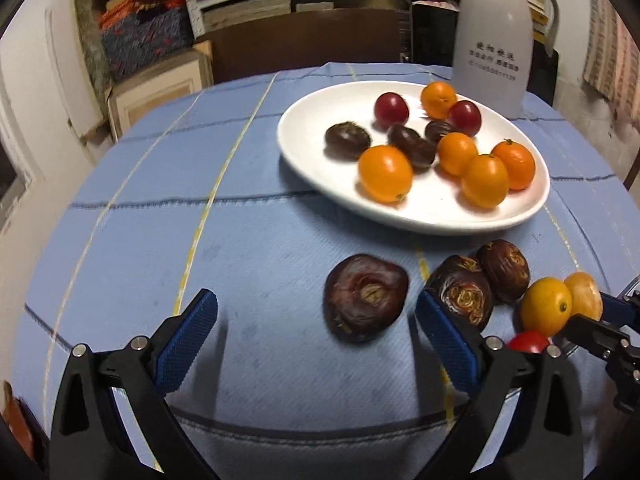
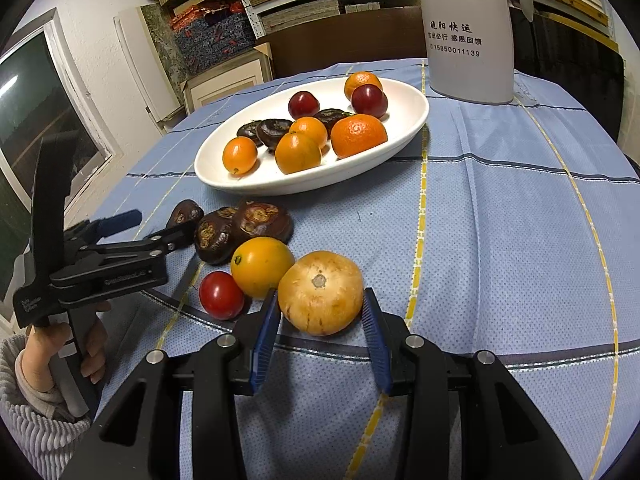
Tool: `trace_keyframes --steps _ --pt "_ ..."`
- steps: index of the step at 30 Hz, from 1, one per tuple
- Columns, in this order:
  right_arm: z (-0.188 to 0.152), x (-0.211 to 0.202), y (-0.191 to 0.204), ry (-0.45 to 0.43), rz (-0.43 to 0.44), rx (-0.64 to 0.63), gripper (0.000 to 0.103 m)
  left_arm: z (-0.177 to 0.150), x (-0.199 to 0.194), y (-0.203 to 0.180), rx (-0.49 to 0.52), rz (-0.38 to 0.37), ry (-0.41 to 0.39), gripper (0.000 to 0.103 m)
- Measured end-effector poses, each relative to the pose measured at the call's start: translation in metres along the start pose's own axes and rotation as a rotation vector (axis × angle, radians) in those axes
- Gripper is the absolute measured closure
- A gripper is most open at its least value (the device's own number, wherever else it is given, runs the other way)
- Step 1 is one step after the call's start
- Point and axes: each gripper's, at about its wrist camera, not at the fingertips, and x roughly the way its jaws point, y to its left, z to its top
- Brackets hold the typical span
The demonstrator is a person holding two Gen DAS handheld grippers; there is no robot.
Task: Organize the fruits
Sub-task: 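Grasp the pale yellow round fruit with the right tool while the left tool grasps a dark brown fruit, then carry both fruits onto the white plate and open both tools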
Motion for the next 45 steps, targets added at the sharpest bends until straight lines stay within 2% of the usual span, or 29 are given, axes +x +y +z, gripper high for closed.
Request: trace_keyframes --steps 1,2,3,6,8,12,16,19,21,23,37,42,45 --pt "0.000 0.000 0.000 0.000 0.001 0.001 0.061 0.001 0.002 -0.002 0.008 -0.002 0.003 0.006" --pt "0.000 0.000 0.000 0.000 0.002 0.002 0.061 0.002 0.003 -0.002 0.010 -0.015 0.009 0.013" --pt "-0.001 0.000 0.000 0.001 0.002 0.002 0.061 0.002 0.006 -0.002 0.011 -0.038 0.022 0.030" --pt "-0.001 0.000 0.000 0.001 0.002 0.002 0.061 0.003 0.011 0.002 -0.020 -0.128 0.044 0.049" --pt "-0.001 0.000 0.000 0.001 0.002 0.003 0.061 0.003 0.011 -0.001 -0.012 -0.133 0.036 0.061" --pt "-0.001 0.000 -0.001 0.000 0.007 0.008 0.061 0.003 0.008 -0.009 0.020 -0.143 0.018 0.061" --pt "0.000 -0.005 -0.005 -0.026 0.010 0.038 0.061 -0.001 -0.018 -0.009 0.022 -0.088 -0.068 0.061" --pt "0.003 -0.024 -0.007 -0.126 0.001 0.044 0.062 -0.005 -0.051 -0.005 -0.008 -0.114 -0.148 0.061" --pt "0.003 -0.040 -0.001 -0.203 -0.025 0.017 0.062 -0.009 -0.071 -0.002 -0.024 -0.103 -0.207 0.061" --pt "0.001 -0.047 0.003 -0.236 -0.030 -0.001 0.062 -0.015 -0.085 -0.002 -0.029 -0.088 -0.243 0.061" --pt "-0.020 -0.062 0.017 -0.252 -0.022 -0.040 0.062 -0.027 -0.111 -0.007 -0.013 -0.043 -0.309 0.061" --pt "-0.013 -0.066 0.012 -0.257 -0.008 -0.008 0.062 -0.022 -0.111 -0.005 -0.008 -0.034 -0.318 0.061" --pt "0.002 -0.071 0.007 -0.244 0.005 0.014 0.062 -0.006 -0.110 -0.004 0.016 -0.031 -0.319 0.061"
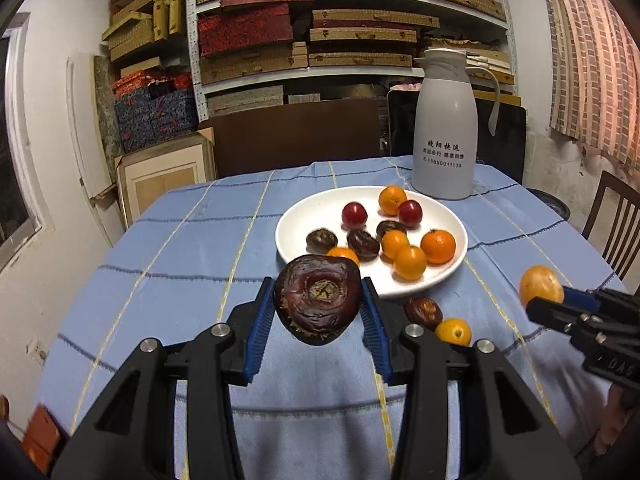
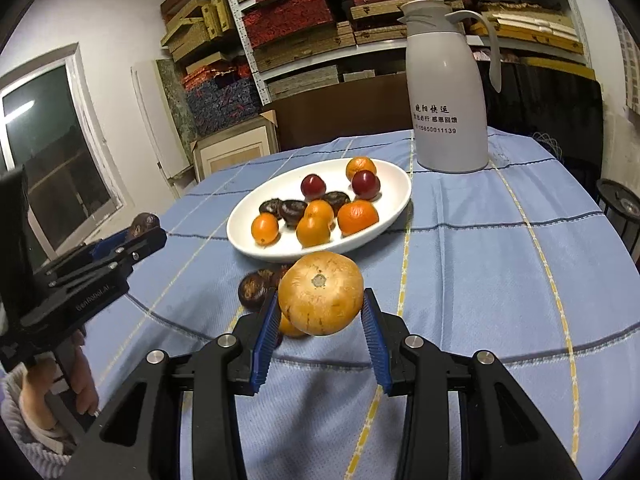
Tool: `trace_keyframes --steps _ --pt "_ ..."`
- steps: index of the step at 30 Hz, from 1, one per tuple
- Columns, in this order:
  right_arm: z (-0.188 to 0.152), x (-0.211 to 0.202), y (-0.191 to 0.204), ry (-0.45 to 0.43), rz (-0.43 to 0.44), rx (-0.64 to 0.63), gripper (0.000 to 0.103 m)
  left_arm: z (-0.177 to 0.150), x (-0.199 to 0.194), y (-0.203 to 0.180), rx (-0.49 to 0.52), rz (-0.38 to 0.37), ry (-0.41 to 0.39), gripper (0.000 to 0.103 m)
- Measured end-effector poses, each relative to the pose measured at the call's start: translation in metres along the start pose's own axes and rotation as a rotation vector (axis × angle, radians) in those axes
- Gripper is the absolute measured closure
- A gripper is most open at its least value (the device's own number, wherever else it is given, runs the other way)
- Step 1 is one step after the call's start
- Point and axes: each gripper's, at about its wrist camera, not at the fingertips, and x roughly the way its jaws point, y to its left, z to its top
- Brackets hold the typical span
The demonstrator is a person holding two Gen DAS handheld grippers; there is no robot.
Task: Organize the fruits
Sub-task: 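Carry both fruits onto the white plate and open both tools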
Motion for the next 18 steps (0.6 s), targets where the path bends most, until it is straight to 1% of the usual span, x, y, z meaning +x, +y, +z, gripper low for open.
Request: trace_keyframes --steps 2,4,5,7,9,12,15,18 --pt "0.016 -0.004 0.001 -0.008 -0.007 -0.009 0.062 0.014 0.005 0.000 0.020 0.010 -0.008 0.061" --pt "0.039 -0.011 0.002 -0.044 -0.011 -0.016 0.062 0.033 0.012 0.001 0.032 0.027 -0.021 0.061" --pt "0.053 -0.014 0.004 -0.066 -0.007 -0.018 0.062 0.041 0.016 0.001 0.034 0.027 -0.023 0.061" --pt "0.071 -0.015 0.008 -0.100 -0.019 -0.031 0.062 0.057 0.026 0.000 0.025 0.019 -0.028 0.061" --pt "0.088 -0.013 0.011 -0.130 -0.023 -0.041 0.062 0.068 0.036 -0.002 0.015 0.013 -0.032 0.061" --pt "0.103 0.002 0.010 -0.150 -0.015 -0.025 0.062 0.075 0.061 -0.008 -0.010 -0.002 -0.026 0.061" --pt "0.108 0.029 0.004 -0.131 -0.012 0.000 0.062 0.076 0.085 -0.013 -0.017 -0.010 -0.005 0.061" --pt "0.107 0.064 -0.004 -0.074 -0.016 0.021 0.062 0.072 0.113 -0.019 -0.001 -0.010 0.028 0.061"
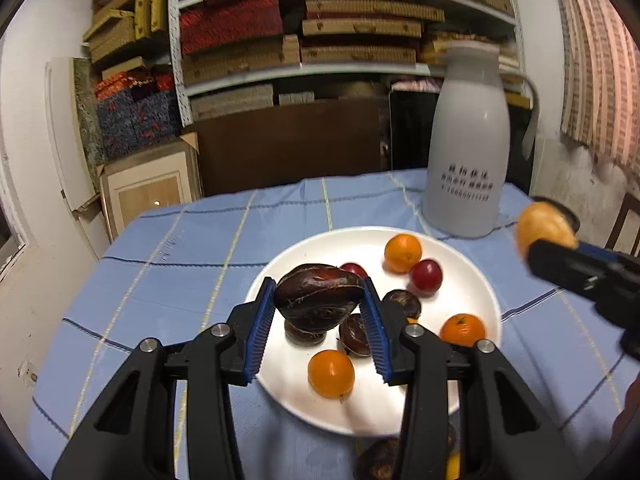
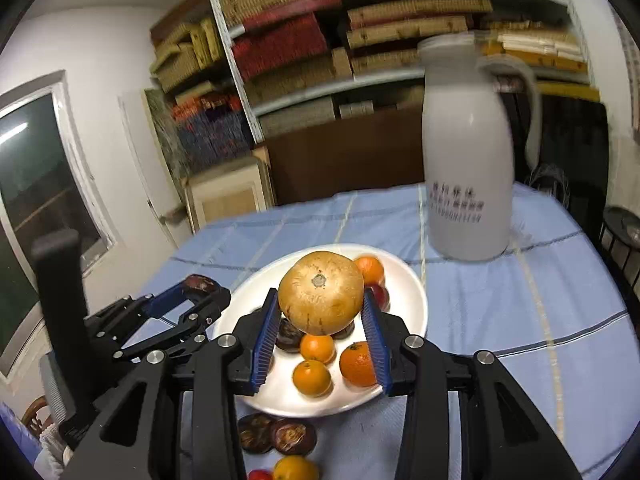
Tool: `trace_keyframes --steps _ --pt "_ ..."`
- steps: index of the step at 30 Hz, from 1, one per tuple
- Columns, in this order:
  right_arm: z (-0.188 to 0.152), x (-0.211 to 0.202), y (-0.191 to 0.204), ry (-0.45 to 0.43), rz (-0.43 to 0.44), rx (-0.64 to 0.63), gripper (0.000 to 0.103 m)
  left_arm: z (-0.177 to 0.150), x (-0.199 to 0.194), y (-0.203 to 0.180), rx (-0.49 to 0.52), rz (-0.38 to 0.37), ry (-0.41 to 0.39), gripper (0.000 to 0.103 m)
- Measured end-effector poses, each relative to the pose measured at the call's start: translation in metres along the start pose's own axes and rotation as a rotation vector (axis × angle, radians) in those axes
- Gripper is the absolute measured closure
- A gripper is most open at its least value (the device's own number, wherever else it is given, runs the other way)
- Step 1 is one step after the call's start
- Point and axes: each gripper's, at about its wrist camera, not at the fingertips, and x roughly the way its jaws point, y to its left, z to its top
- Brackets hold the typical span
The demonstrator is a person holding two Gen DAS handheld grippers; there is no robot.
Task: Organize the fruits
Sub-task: 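Carry both fruits onto the white plate and open both tools, then grasp a yellow-orange tomato with the right tool while the left tool grasps a dark brown fruit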
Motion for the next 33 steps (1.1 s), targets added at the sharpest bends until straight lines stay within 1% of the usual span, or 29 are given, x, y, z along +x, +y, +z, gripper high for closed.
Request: trace_keyframes --steps 2,4,7,10,12,14,15,16,17,18,22,24,28,33 --pt "-0.002 0.021 -0.003 0.033 -0.006 0.005 0.062 -0.002 0.017 -0.001 0.013 0.006 0.020 0.061" --pt "-0.006 0.042 -0.004 0.083 -0.021 -0.020 0.062 -0.004 0.032 -0.001 0.022 0.015 0.038 0.061" --pt "-0.011 0.062 -0.008 0.121 -0.044 -0.029 0.062 -0.006 0.050 -0.002 0.021 0.014 0.059 0.061" --pt "-0.017 0.075 -0.013 0.146 -0.061 -0.029 0.062 -0.010 0.065 -0.006 0.036 0.008 0.080 0.061" --pt "-0.019 0.080 -0.016 0.157 -0.064 -0.019 0.062 -0.012 0.069 -0.008 0.050 0.018 0.077 0.061" --pt "-0.020 0.083 -0.019 0.162 -0.064 -0.015 0.062 -0.012 0.068 -0.006 0.053 0.027 0.068 0.059" --pt "-0.021 0.085 -0.019 0.168 -0.064 -0.013 0.060 -0.012 0.068 -0.006 0.049 0.021 0.069 0.056" --pt "-0.020 0.086 -0.020 0.171 -0.062 -0.009 0.060 -0.011 0.067 -0.004 0.040 0.016 0.070 0.052" --pt "-0.020 0.086 -0.021 0.166 -0.059 -0.003 0.055 -0.011 0.066 -0.004 0.036 0.016 0.067 0.044" --pt "-0.019 0.084 -0.021 0.156 -0.060 -0.001 0.054 -0.011 0.065 -0.004 0.036 0.023 0.058 0.040" --pt "-0.012 0.074 -0.018 0.125 -0.055 -0.007 0.053 -0.008 0.056 -0.008 0.058 0.034 0.031 0.035" --pt "-0.009 0.069 -0.016 0.112 -0.050 -0.008 0.051 -0.007 0.051 -0.010 0.067 0.040 0.015 0.031" --pt "-0.007 0.057 -0.010 0.096 -0.040 -0.018 0.049 -0.004 0.039 -0.013 0.079 0.046 -0.006 0.030" --pt "-0.011 0.034 -0.001 0.068 -0.031 -0.034 0.044 -0.001 0.018 -0.019 0.092 0.066 -0.043 0.022"
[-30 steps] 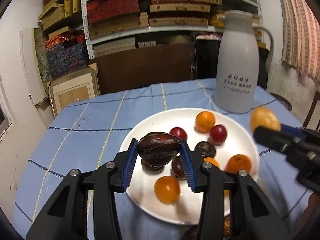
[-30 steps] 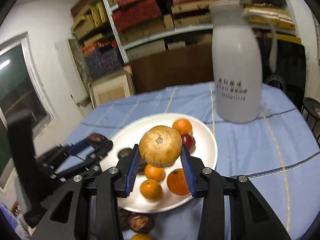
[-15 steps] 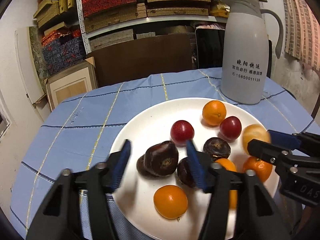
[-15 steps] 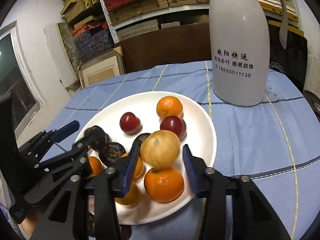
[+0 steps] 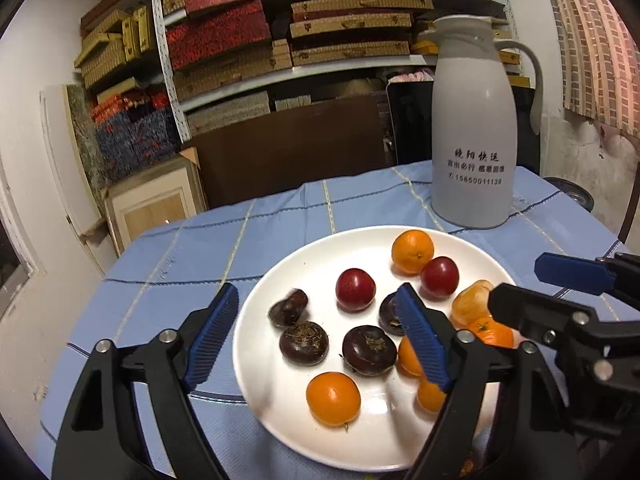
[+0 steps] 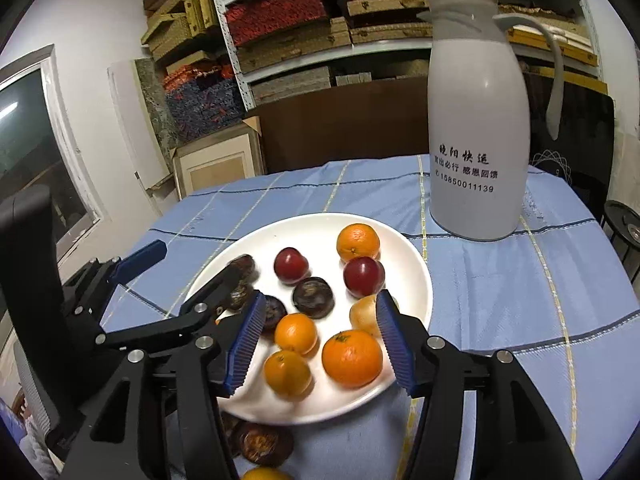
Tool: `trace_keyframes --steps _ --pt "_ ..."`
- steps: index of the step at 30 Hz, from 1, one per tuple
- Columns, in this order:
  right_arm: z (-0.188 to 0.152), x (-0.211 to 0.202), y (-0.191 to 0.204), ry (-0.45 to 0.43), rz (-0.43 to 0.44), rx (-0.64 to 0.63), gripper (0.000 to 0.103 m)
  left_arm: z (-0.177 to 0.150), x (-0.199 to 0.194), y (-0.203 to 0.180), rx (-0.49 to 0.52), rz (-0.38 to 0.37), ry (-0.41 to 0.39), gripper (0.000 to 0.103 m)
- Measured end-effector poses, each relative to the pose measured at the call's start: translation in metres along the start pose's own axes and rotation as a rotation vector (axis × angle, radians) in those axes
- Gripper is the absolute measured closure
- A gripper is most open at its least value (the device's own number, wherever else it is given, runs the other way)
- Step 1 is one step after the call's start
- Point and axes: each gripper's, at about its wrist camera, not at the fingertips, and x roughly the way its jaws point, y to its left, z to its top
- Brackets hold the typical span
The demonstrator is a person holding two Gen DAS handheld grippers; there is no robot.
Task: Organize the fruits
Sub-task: 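Grasp a yellow-orange tomato with the right tool while the left tool grasps a dark brown fruit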
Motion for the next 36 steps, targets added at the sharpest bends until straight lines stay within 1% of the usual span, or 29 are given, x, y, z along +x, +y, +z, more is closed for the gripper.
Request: trace_keyframes --steps 3,7,11,13,16,20,23,27,30,33,36 --pt "-0.006 -0.016 0.001 -0.012 0.004 0.007 0.044 -0.002 -0.020 -0.005 0.025 0.023 -0.030 0.020" --pt "-0.018 -0.032 0.000 -0.010 0.025 0.030 0.044 -0.012 -0.050 -0.002 0.027 0.036 -0.051 0.018" --pt "-0.041 -0.049 -0.003 -0.004 0.039 0.045 0.044 -0.025 -0.073 0.008 -0.019 0.022 -0.043 0.018" --pt "-0.055 -0.056 -0.004 0.010 0.053 0.057 0.044 -0.035 -0.084 0.012 -0.048 0.018 -0.035 0.014" --pt "-0.073 -0.058 0.001 0.039 0.060 0.043 0.044 -0.048 -0.095 0.014 -0.059 0.037 -0.029 0.013" --pt "-0.090 -0.054 0.012 0.091 0.074 0.001 0.044 -0.067 -0.103 0.019 -0.073 0.045 0.003 0.009" --pt "-0.101 -0.048 0.023 0.128 0.085 -0.036 0.044 -0.079 -0.103 0.028 -0.094 0.059 0.030 0.009" --pt "-0.109 -0.035 0.033 0.181 0.091 -0.067 0.043 -0.082 -0.102 0.042 -0.149 0.048 0.047 0.008" --pt "-0.112 -0.023 0.033 0.224 0.112 -0.042 0.043 -0.084 -0.099 0.047 -0.170 0.047 0.059 0.008" --pt "-0.112 -0.017 0.027 0.248 0.148 0.010 0.044 -0.084 -0.098 0.043 -0.150 0.059 0.059 0.008" --pt "-0.111 -0.017 0.021 0.249 0.154 0.041 0.045 -0.083 -0.099 0.039 -0.127 0.072 0.050 0.007"
